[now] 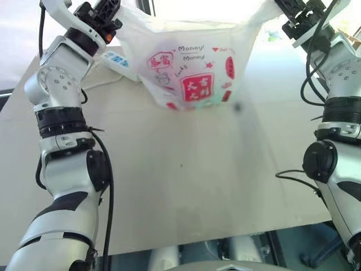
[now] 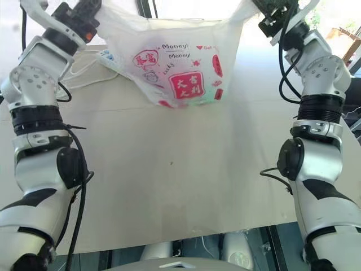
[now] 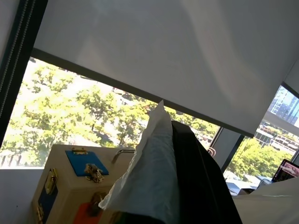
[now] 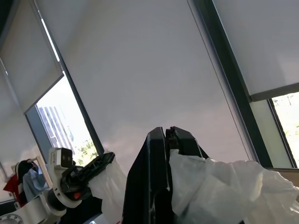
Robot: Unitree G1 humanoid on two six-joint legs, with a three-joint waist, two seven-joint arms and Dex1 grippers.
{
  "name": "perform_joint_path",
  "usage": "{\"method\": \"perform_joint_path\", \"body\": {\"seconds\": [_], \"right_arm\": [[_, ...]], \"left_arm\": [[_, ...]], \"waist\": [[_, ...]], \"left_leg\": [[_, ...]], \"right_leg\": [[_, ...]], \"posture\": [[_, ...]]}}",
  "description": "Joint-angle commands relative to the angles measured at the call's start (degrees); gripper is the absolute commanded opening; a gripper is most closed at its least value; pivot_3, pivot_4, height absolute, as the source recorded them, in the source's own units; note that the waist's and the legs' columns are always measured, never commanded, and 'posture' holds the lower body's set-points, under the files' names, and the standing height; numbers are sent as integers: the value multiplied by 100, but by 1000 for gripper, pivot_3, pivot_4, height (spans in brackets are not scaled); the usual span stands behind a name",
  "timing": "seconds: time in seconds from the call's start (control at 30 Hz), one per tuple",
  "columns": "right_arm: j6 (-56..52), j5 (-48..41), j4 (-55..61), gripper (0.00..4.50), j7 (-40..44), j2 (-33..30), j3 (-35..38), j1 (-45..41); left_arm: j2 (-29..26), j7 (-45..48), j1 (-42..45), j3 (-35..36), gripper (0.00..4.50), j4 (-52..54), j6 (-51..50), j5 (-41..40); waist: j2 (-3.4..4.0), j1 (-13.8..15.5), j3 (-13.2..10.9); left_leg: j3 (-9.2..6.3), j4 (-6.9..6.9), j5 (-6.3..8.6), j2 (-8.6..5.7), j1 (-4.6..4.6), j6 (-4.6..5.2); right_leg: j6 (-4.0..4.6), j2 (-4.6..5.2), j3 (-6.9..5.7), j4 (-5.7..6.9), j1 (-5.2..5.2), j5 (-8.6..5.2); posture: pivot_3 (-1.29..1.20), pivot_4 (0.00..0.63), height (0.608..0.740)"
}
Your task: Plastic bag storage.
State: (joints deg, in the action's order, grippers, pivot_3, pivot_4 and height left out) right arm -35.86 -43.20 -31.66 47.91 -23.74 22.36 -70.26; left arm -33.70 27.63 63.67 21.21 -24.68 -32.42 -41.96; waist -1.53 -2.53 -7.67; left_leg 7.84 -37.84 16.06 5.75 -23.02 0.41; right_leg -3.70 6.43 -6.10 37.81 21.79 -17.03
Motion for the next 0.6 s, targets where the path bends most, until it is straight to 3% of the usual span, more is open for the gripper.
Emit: {"method": "perform_joint_path", "body": {"seconds": [0.03,0.07,0.1,0.23,0.37,0.5,0.6], "right_arm": [[-515,-250,1079,1948,774,-344,-333,681],[-611,-236,1262,2143,886,-411,-443,894],[-702,-198,1433,2614,1015,-508,-569,1132],[-969,-110,2063,4451,1618,-1122,-948,2163],[-1107,-19,2244,4500,2214,-1907,-1112,2831],[-653,415,2679,4500,2976,-2671,-1509,3713],[310,1040,2749,4500,2775,-2682,-1625,4242]], "left_arm": [[-252,-7,-650,291,405,994,-253,-135],[-295,15,-897,302,507,1251,-351,-162],[-328,43,-1189,337,730,1554,-469,-230],[-490,115,-2645,816,2586,2995,-1047,-842],[-784,292,-4073,1550,4391,4122,-1585,-1594],[-992,870,-5942,2252,4464,4923,-1807,-1803],[-951,1171,-7391,2200,4464,5331,-1387,-1088]], "waist": [[0,-1,0],[0,1,0],[0,-1,0],[0,17,0],[-4,50,-2],[-6,102,0],[-13,129,5]], "left_leg": [[-2,0,0,-1,3,0],[-5,-4,0,-1,4,0],[-3,0,0,-1,3,0],[-4,-6,0,0,2,0],[-5,-24,0,-2,-1,0],[8,-27,2,0,9,2],[25,-31,7,0,35,9]], "right_leg": [[0,0,0,3,-2,0],[0,1,0,10,-3,0],[0,1,0,3,-2,0],[0,2,3,2,-5,0],[0,6,13,-9,-17,-1],[1,6,31,-40,-41,-2],[0,6,49,-65,-51,-2]], "posture": [[0,150,740],[0,150,740],[0,150,740],[0,150,740],[0,150,740],[0,150,740],[0,150,740]]}}
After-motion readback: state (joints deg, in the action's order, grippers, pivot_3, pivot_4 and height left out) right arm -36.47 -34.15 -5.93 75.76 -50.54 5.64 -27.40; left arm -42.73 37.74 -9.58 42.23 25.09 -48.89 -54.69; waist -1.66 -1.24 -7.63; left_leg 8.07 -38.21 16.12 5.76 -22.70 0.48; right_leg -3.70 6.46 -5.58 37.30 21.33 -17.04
